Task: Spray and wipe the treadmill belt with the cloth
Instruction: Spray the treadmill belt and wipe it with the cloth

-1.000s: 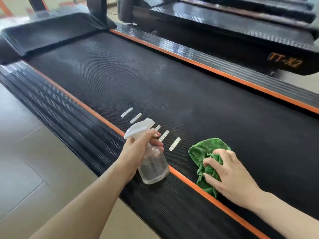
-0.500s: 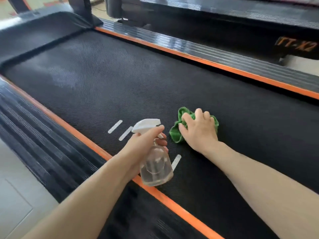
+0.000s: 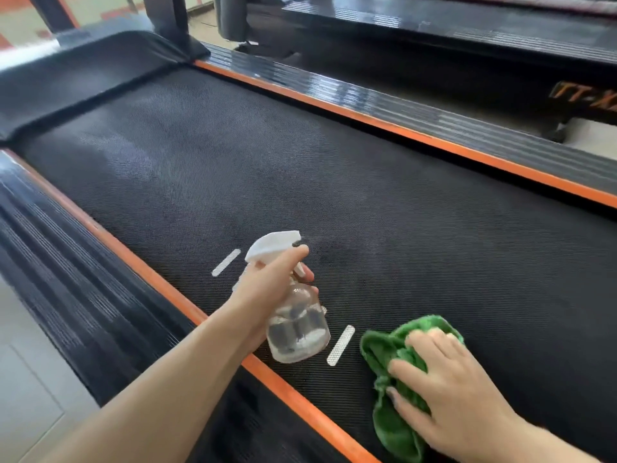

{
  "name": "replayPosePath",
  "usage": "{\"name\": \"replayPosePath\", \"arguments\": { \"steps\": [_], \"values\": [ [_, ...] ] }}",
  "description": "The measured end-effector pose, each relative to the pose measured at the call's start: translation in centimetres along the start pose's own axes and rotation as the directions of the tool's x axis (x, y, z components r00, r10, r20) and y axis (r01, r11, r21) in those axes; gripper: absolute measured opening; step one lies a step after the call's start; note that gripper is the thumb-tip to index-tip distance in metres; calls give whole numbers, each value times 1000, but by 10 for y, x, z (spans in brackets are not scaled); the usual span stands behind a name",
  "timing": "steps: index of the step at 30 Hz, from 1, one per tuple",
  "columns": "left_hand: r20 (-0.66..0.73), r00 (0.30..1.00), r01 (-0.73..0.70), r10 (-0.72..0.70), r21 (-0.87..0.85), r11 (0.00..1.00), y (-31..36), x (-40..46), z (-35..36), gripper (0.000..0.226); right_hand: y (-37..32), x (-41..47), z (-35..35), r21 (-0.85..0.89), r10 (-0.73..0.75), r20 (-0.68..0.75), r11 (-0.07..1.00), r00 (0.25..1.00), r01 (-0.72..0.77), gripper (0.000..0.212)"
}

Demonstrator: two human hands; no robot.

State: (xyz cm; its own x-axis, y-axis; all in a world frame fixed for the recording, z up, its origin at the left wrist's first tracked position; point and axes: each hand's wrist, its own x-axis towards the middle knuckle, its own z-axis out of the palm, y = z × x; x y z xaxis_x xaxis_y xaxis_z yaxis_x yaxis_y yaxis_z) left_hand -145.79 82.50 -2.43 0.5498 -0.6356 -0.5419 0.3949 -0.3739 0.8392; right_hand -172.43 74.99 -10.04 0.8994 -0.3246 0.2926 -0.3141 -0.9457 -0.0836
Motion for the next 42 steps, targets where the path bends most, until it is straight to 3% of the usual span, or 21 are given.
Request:
{"name": "replayPosePath", "arguments": {
  "steps": [5, 9, 11, 15, 19, 22, 23, 24, 26, 29, 32, 38, 42],
  "values": [
    [-94, 969, -201, 229, 240, 950, 6, -8, -8, 21, 56, 146, 47, -36, 244, -116, 968, 963, -249, 35],
    [-147, 891, -406, 429, 159, 900, -16, -6, -24, 8, 68, 231, 68, -124, 496, -12, 861, 868, -493, 37],
    [-189, 852, -470, 489, 136, 872, -29, -4, -28, 8, 56, 229, 66, -123, 516, -16, 849, 857, -514, 34],
    [-283, 838, -475, 467, 43, 879, -38, -6, -33, 13, 6, 136, 38, 40, 265, 3, 963, 964, -265, 26],
    [-293, 830, -486, 474, 34, 873, -38, -10, -30, 26, -25, 39, 6, 111, 22, 86, 993, 996, -32, 23],
    [-310, 827, -485, 469, 29, 874, -39, -10, -31, 21, -2, 57, 5, 88, -208, 100, 976, 973, 200, 26],
    [-312, 828, -480, 465, 34, 877, -38, -10, -32, 20, 10, 76, 12, 69, -222, 77, 974, 972, 217, 27],
    [-315, 828, -477, 463, 38, 878, -39, -9, -33, 19, 24, 100, 23, 42, -164, 42, 986, 986, 162, 28],
    [-316, 823, -485, 471, 38, 873, -38, -10, -33, 18, 53, 156, 47, -32, 87, -68, 995, 994, -89, 34],
    [-318, 825, -483, 468, 34, 875, -36, -9, -32, 22, 65, 223, 68, -102, 405, -54, 907, 913, -408, 38],
    [-321, 814, -496, 483, 46, 867, -36, -10, -35, 25, 48, 232, 67, -119, 491, -32, 863, 871, -491, 32],
    [-329, 811, -500, 483, 39, 865, -36, -12, -33, 25, -40, 82, 25, 91, 163, 41, 982, 986, -166, 25],
    [-330, 808, -502, 488, 47, 864, -39, -10, -35, 23, -27, 61, 8, 117, -157, 104, 982, 982, 145, 25]
  ]
}}
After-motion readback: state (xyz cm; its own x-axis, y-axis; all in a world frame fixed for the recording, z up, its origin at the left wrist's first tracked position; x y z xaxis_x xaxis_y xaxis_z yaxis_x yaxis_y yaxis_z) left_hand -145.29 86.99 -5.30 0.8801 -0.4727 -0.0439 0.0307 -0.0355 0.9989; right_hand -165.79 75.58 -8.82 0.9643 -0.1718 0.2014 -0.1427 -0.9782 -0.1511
